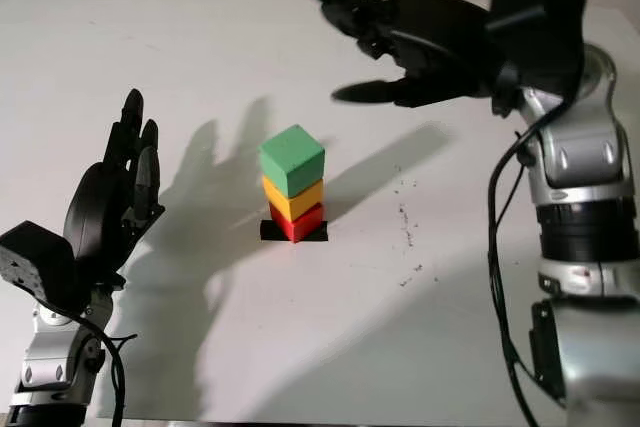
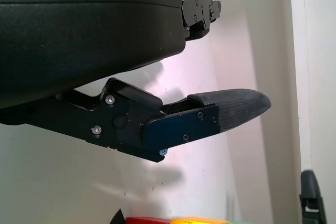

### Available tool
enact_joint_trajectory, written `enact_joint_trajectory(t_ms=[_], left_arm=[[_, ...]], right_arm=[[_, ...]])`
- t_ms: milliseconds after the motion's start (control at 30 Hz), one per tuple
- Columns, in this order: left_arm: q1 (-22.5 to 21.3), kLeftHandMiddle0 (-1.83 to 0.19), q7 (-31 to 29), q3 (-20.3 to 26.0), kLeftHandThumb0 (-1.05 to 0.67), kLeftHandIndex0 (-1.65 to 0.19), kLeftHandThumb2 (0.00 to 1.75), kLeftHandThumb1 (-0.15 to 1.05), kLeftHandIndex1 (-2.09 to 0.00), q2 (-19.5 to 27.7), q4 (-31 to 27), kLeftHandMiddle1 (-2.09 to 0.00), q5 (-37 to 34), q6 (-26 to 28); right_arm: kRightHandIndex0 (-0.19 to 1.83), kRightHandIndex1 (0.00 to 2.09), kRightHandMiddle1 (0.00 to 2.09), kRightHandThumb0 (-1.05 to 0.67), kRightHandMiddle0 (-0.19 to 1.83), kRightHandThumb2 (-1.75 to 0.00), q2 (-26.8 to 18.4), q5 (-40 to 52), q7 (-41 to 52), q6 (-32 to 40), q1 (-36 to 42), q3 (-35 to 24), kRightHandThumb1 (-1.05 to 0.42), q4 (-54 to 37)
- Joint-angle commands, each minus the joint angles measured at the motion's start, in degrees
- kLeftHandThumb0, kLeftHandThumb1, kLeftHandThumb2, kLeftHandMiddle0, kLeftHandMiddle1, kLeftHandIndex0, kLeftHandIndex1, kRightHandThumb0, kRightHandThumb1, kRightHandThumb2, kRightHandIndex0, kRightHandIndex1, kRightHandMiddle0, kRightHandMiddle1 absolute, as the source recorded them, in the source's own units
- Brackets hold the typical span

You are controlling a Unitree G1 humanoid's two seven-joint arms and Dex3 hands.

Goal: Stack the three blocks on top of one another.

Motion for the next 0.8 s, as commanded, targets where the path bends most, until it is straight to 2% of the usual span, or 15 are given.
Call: enact_joint_trajectory(t_ms=[0,100,233,333,767], left_arm=[[-0.56,0.18,-0.12,0.26,-0.8,0.19,0.67,1.05,-0.05,0.54,0.11,-0.05,-0.16,0.16],[-0.81,0.18,-0.61,0.58,-0.8,0.18,0.67,1.05,-0.05,0.7,0.28,-0.05,-0.99,0.57],[-1.23,0.18,-0.94,0.75,-0.79,0.19,0.67,1.05,-0.05,0.61,1.22,-0.05,-1.57,0.32],[-1.39,0.18,-0.99,0.65,-0.78,0.18,0.68,1.05,-0.05,0.47,1.86,-0.05,-1.64,-0.15],[-2.19,0.18,-0.66,-0.69,-0.78,0.19,0.7,1.05,-0.05,-1.41,5.03,-0.05,-1.06,-3.74]], right_arm=[[-0.19,0.0,0.0,-0.74,-0.19,-0.65,2.25,1.72,-3.26,0.79,3.29,-1.79,-1.05,-1.81],[-0.19,0.0,0.0,-0.71,-0.19,-0.68,4.53,3.28,-7.61,2.92,7.42,-2.6,-1.05,-3.88],[-0.19,0.0,0.0,-0.68,-0.19,-0.71,12.34,5.33,-17.91,5.89,12.95,-3.36,-1.05,-7.12],[-0.19,0.0,0.0,-0.69,-0.19,-0.74,15.68,5.94,-21.8,5.75,15.58,-2.98,-1.05,-7.69],[-0.19,0.0,0.0,-0.8,-0.19,-0.79,24.32,6.51,-25.4,-2.64,25.72,-0.6,-1.05,-8.39]])
